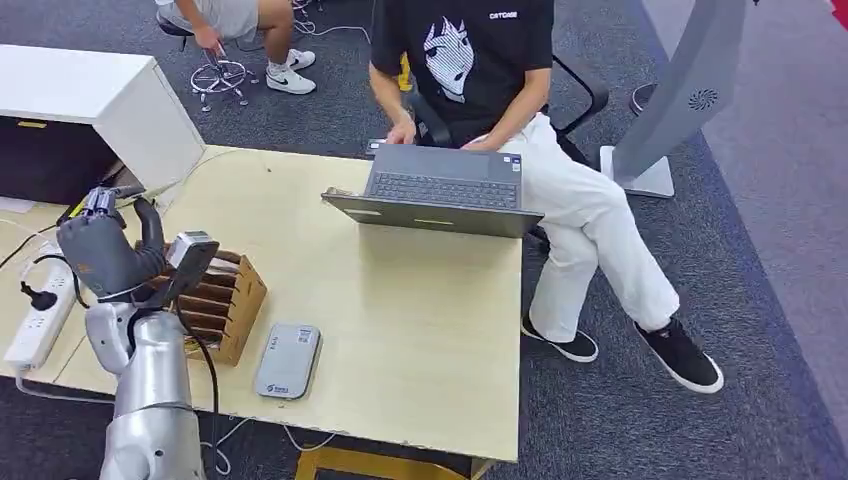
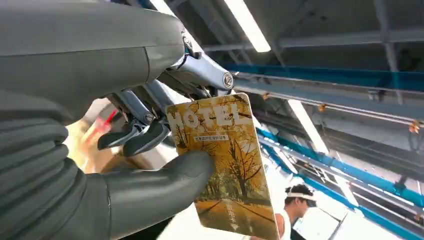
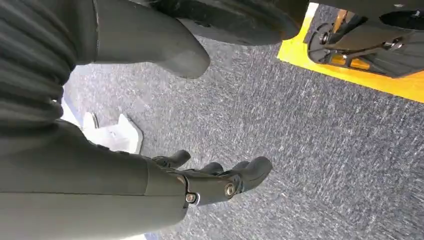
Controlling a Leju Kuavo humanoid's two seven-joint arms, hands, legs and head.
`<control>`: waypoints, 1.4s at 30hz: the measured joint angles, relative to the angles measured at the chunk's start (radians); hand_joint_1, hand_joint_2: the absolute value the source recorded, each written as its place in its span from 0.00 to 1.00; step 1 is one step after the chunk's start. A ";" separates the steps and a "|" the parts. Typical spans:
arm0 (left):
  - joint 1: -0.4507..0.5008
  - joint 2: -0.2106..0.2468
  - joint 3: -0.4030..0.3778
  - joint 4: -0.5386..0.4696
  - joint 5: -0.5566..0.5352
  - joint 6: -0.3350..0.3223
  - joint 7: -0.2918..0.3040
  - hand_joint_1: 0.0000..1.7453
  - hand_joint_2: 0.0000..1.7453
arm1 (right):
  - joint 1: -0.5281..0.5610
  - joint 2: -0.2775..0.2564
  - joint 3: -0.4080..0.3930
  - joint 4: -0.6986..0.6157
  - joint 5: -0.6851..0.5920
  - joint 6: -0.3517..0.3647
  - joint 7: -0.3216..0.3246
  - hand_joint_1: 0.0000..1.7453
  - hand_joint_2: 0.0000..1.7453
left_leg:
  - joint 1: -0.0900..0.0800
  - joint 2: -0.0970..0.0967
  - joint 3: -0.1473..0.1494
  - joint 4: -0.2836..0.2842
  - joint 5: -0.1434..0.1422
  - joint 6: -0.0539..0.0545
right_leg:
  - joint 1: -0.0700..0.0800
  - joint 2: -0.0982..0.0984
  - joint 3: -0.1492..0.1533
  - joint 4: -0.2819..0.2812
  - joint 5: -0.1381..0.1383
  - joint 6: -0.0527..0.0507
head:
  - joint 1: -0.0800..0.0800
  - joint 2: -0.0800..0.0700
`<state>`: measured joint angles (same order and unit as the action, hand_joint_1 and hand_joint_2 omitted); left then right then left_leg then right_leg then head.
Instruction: Pass the card to the sensor for recognition and then transmit it.
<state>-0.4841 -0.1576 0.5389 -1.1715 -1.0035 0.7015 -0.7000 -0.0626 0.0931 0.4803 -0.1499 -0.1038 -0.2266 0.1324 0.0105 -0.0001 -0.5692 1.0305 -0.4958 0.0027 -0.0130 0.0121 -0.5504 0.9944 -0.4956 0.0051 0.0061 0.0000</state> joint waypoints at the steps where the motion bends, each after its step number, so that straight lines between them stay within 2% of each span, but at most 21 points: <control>1: 0.020 -0.006 -0.031 0.000 0.049 0.000 0.000 1.00 1.00 | 0.000 0.000 -0.002 0.000 -0.006 -0.005 -0.001 0.00 1.00 | 0.000 0.000 0.000 0.000 0.000 0.000 | 0.000 0.000 0.000 0.000 0.000 0.000 | 0.000 0.000; 2: 0.046 -0.010 -0.065 -0.002 0.084 0.000 0.001 1.00 1.00 | 0.000 0.000 -0.003 0.000 -0.013 -0.009 -0.002 0.00 1.00 | 0.000 -0.001 0.000 0.000 0.000 0.000 | 0.000 0.000 0.000 0.000 0.000 0.000 | 0.001 0.000; 5: 0.151 -0.011 -0.235 -0.050 0.192 0.000 0.071 1.00 1.00 | 0.002 0.001 -0.015 -0.001 -0.015 -0.012 -0.007 0.00 1.00 | 0.000 0.000 0.000 0.000 -0.001 0.001 | 0.000 0.000 0.000 0.000 0.000 0.000 | 0.000 0.000; 10: 0.310 0.030 -0.558 -0.152 0.249 0.000 0.180 1.00 1.00 | 0.008 0.002 -0.027 -0.001 -0.061 -0.020 -0.017 0.00 1.00 | -0.001 0.000 -0.001 0.000 -0.002 0.002 | 0.000 0.000 0.000 -0.001 -0.001 0.001 | 0.000 0.000; 13: 0.376 0.060 -0.711 -0.186 0.297 -0.013 0.204 1.00 1.00 | 0.011 0.003 -0.027 -0.001 -0.068 -0.027 -0.025 0.00 1.00 | -0.001 0.000 -0.001 0.000 -0.002 0.002 | 0.000 0.000 0.000 -0.001 -0.001 0.001 | 0.000 0.000; 16: 0.418 0.086 -0.807 -0.212 0.310 -0.017 0.209 1.00 1.00 | 0.014 0.003 -0.027 -0.001 -0.074 -0.029 -0.026 0.00 1.00 | -0.001 0.000 -0.001 0.000 -0.002 0.002 | 0.000 0.000 0.000 -0.001 -0.001 0.001 | 0.000 0.000; 22: 0.463 0.126 -0.895 -0.247 0.297 -0.041 0.263 1.00 1.00 | 0.017 0.003 -0.028 -0.001 -0.085 -0.030 -0.034 0.00 1.00 | 0.000 0.000 0.000 0.000 -0.002 0.002 | 0.000 0.000 0.000 -0.001 -0.001 0.001 | 0.000 0.000; 28: 0.479 0.146 -0.925 -0.260 0.287 -0.047 0.282 1.00 1.00 | 0.018 0.003 -0.029 -0.001 -0.086 -0.030 -0.035 0.00 1.00 | 0.000 0.000 -0.001 0.000 -0.002 0.002 | 0.000 0.000 0.000 -0.001 -0.001 0.001 | 0.000 0.000; 29: 0.480 0.150 -0.927 -0.261 0.263 -0.062 0.315 1.00 1.00 | 0.018 0.003 -0.031 -0.001 -0.090 -0.031 -0.037 0.00 1.00 | 0.000 0.000 -0.001 0.000 -0.002 0.002 | 0.000 0.000 0.000 -0.001 -0.001 0.001 | 0.000 0.000; 33: 0.506 0.188 -0.927 -0.281 0.075 -0.099 0.529 1.00 1.00 | 0.024 0.005 -0.044 -0.001 -0.123 -0.039 -0.041 0.00 1.00 | 0.000 0.000 -0.001 0.000 -0.002 0.002 | 0.000 0.000 0.000 -0.001 -0.001 0.001 | 0.000 0.000; 35: 0.529 0.219 -0.925 -0.306 0.021 -0.117 0.590 1.00 1.00 | 0.029 0.006 -0.055 -0.001 -0.138 -0.041 -0.042 0.00 1.00 | 0.000 0.000 -0.001 0.000 -0.002 0.001 | 0.000 0.000 0.000 -0.001 -0.001 0.001 | 0.000 0.000; 38: 0.561 0.250 -0.920 -0.334 0.006 -0.118 0.607 1.00 1.00 | 0.032 0.009 -0.064 -0.001 -0.138 -0.043 -0.042 0.00 1.00 | 0.000 0.000 -0.001 0.000 -0.002 0.001 | 0.000 0.000 0.000 -0.001 -0.002 0.000 | 0.000 0.000; 42: 0.578 0.266 -0.920 -0.356 -0.001 -0.118 0.616 1.00 1.00 | 0.033 0.011 -0.074 -0.001 -0.138 -0.043 -0.042 0.00 1.00 | 0.000 0.000 -0.001 0.000 -0.002 0.001 | 0.000 -0.001 0.000 -0.001 -0.002 0.000 | 0.000 0.000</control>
<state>0.0939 0.1084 -0.3807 -1.5271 -1.0044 0.5837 -0.0839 -0.0296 0.1038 0.4059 -0.1507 -0.2422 -0.2697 0.0900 0.0104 -0.0002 -0.5702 1.0300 -0.4980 0.0041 -0.0131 0.0115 -0.5502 0.9937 -0.4977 0.0054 0.0065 0.0000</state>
